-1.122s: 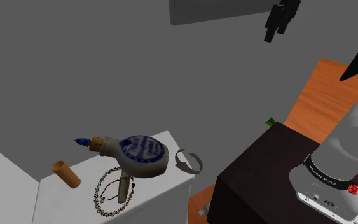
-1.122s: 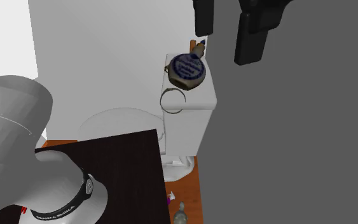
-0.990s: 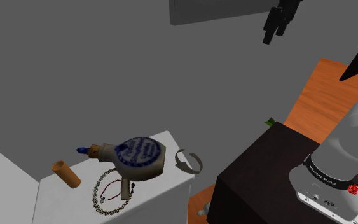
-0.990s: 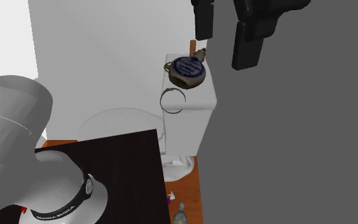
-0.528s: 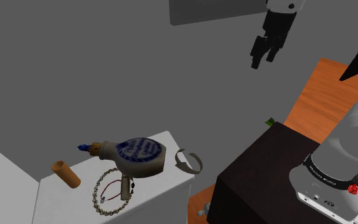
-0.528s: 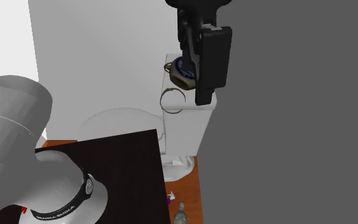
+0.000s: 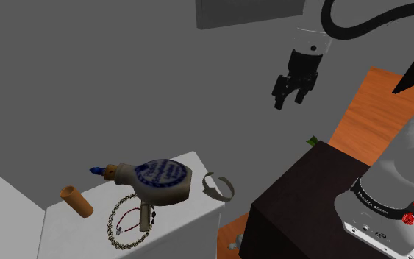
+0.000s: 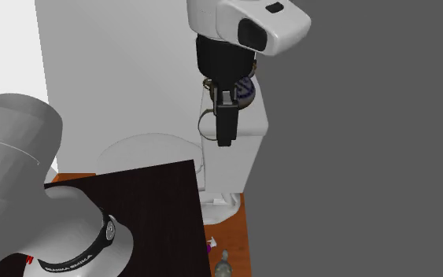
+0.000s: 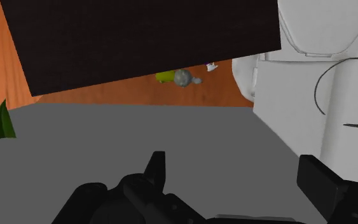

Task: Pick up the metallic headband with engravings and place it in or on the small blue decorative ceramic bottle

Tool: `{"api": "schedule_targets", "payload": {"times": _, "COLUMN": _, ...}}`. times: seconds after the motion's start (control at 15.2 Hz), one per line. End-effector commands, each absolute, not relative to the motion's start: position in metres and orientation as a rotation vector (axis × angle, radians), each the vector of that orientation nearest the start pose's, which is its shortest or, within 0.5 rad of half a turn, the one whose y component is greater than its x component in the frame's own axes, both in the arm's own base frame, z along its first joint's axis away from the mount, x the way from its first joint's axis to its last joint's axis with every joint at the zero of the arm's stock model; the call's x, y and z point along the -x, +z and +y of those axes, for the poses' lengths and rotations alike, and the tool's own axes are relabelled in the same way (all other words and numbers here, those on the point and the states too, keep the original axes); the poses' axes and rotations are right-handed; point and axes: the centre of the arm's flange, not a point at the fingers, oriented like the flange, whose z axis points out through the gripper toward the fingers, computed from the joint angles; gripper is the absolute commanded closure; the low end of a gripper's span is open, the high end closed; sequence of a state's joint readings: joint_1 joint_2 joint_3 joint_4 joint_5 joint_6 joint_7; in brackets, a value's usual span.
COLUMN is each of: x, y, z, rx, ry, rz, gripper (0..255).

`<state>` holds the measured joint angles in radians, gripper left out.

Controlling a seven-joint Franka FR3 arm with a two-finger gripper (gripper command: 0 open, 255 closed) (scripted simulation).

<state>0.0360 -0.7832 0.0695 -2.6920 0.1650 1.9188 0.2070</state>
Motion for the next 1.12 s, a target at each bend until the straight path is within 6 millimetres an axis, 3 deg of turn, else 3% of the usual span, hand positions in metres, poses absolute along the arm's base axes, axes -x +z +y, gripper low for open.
{"api": "schedule_targets", "payload": {"times": 0.0, "x": -0.313, "y": 0.434, "z": 0.057, "rx": 2.993, "ry": 0.028, "rz": 0.320, "gripper": 0}}
{"api": "schedule_targets", "payload": {"times": 1.06, "x": -0.319, "y": 0.280, "z": 0.177, "rx": 2.738, "ry": 0.172, "rz": 0.668, "gripper": 0}}
